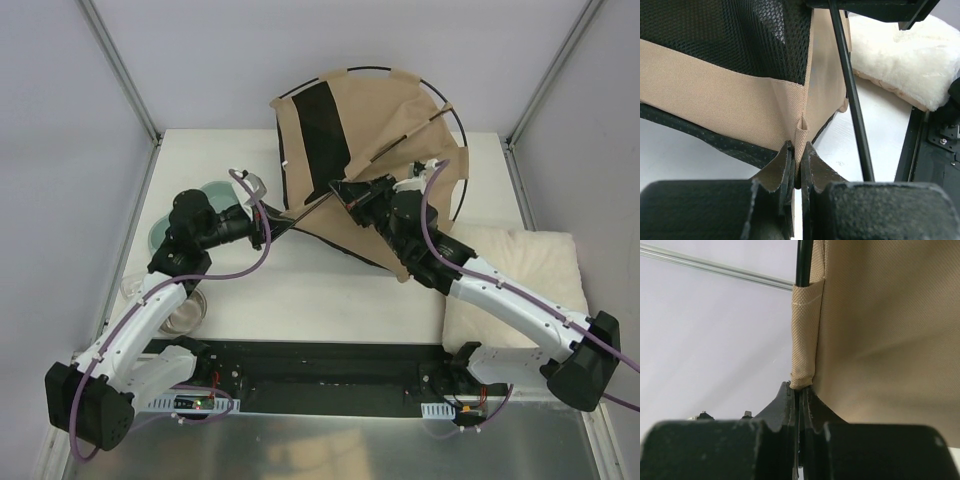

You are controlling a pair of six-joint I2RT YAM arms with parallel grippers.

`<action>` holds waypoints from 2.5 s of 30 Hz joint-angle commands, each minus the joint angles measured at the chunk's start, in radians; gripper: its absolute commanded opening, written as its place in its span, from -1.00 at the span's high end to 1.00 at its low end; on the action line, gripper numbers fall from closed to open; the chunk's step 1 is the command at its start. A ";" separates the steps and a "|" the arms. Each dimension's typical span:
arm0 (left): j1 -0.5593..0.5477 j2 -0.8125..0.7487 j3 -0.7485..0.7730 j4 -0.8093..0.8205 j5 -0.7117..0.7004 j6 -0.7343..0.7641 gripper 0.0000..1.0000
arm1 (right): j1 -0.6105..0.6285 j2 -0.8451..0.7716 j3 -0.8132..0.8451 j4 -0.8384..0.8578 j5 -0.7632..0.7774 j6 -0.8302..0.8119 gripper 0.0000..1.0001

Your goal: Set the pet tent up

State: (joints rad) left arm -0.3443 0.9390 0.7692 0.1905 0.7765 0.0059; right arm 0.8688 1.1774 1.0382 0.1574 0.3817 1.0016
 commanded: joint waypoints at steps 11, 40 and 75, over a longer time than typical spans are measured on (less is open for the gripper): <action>0.036 -0.017 0.080 -0.278 0.153 -0.058 1.00 | -0.103 0.059 0.052 0.123 0.358 -0.052 1.00; 0.037 0.044 0.197 -0.493 -0.456 -0.431 1.00 | 0.021 0.200 0.141 0.067 -0.016 -0.192 0.26; 0.037 0.084 0.243 -0.493 -0.477 -0.370 1.00 | 0.187 0.370 0.269 0.011 -0.147 -0.198 0.93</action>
State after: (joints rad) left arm -0.3126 1.0283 0.9588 -0.3313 0.3271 -0.3744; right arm 1.0496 1.5429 1.2755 0.1844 0.2413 0.8207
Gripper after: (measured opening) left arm 0.046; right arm 0.154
